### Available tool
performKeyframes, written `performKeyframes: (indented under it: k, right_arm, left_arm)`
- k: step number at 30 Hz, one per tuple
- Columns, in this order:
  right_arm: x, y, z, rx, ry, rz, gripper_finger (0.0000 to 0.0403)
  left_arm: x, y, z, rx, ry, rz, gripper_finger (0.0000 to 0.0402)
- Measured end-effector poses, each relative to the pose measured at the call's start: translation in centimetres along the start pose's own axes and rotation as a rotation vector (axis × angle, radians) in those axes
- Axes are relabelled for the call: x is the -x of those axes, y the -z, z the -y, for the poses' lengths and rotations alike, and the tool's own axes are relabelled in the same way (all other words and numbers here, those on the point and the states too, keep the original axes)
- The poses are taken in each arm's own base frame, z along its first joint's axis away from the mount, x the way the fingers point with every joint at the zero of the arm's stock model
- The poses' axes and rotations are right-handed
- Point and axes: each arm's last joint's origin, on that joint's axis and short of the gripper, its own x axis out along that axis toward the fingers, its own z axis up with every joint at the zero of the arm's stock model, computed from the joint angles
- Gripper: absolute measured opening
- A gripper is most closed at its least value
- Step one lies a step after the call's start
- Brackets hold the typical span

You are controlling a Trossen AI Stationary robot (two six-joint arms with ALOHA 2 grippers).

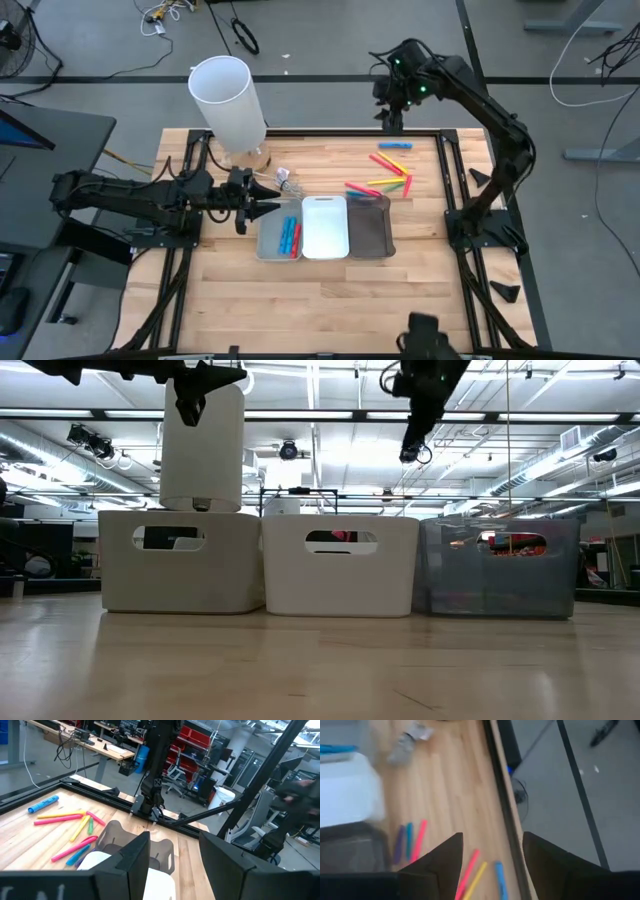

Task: Pick & Place Markers
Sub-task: Put the blue marker into the gray bin

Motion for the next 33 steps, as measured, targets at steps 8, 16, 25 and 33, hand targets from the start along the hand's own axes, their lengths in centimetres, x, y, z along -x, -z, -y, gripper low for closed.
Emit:
performKeyframes:
  k: [8,16,25,33]
  right_arm:
    - [-4.0,2.4,4.6,-0.102,0.063,-0.204,0.0208]
    - [-7.8,5.0,8.0,-0.031,0.073,-0.390,0.0208]
    - [-10.6,7.3,9.9,0.089,0.004,-0.467,0.0208]
    - [-14.5,11.1,8.2,0.097,-0.145,-0.586,0.0208]
  left_arm:
    - [0.0,0.0,0.0,0.000,0.000,0.000,0.0177]
    - [0.0,0.0,0.0,0.000,0.000,0.000,0.0177]
    - [0.0,0.0,0.0,0.000,0.000,0.000,0.0177]
    - [0.0,0.0,0.0,0.000,0.001,0.000,0.0177]
